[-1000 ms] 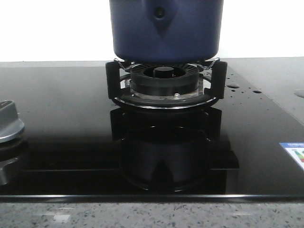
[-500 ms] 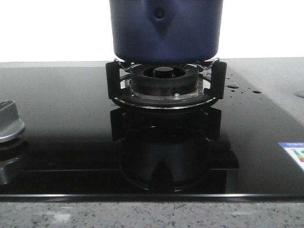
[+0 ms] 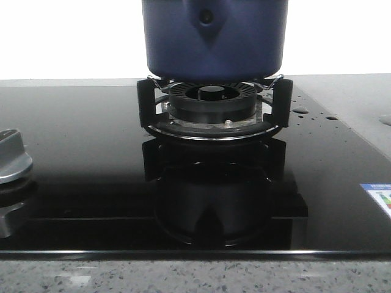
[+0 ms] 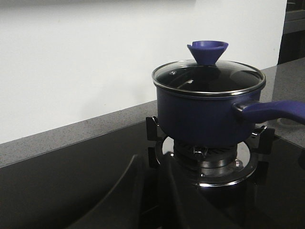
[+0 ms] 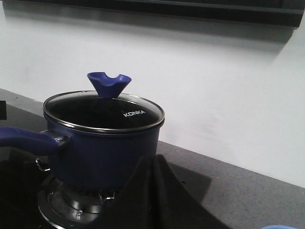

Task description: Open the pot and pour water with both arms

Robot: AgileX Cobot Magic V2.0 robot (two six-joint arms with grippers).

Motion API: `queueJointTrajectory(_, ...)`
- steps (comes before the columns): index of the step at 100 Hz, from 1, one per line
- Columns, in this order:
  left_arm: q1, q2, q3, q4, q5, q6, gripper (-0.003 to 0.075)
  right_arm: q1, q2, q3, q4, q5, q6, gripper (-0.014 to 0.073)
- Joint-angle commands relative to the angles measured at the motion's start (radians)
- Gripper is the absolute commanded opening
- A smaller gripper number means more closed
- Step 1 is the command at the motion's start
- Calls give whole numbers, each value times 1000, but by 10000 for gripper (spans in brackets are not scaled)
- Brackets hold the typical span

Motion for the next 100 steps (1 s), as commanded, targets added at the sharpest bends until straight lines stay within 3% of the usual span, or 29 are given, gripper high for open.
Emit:
queueJointTrajectory(1,1,3,-24,-50,-21,-13,27,0,2,-26,3,-37,-4,-65)
queueJointTrajectory(43,1,3,-24,-42,-28,-13,27,0,2,-26,3,-36,-4,-65)
queueJointTrajectory(65,1,3,-8,55,-265,4,27,0,2,-26,3,-36,-4,-65)
queueJointTrajectory(72,1,1,-8,290,-281,-142,27,0,2,-26,3,-36,-4,-65)
queueJointTrajectory(84,1,-14,-1,870,-287,-688,27,0,2,-26,3,-34,-4,-65)
queueJointTrajectory(89,1,-28,17,1046,-289,-867,27,0,2,-26,3,-34,-4,-65)
queueJointTrajectory(100,1,-88,105,1216,-365,-1062,27,0,2,-26,3,-34,-4,-65)
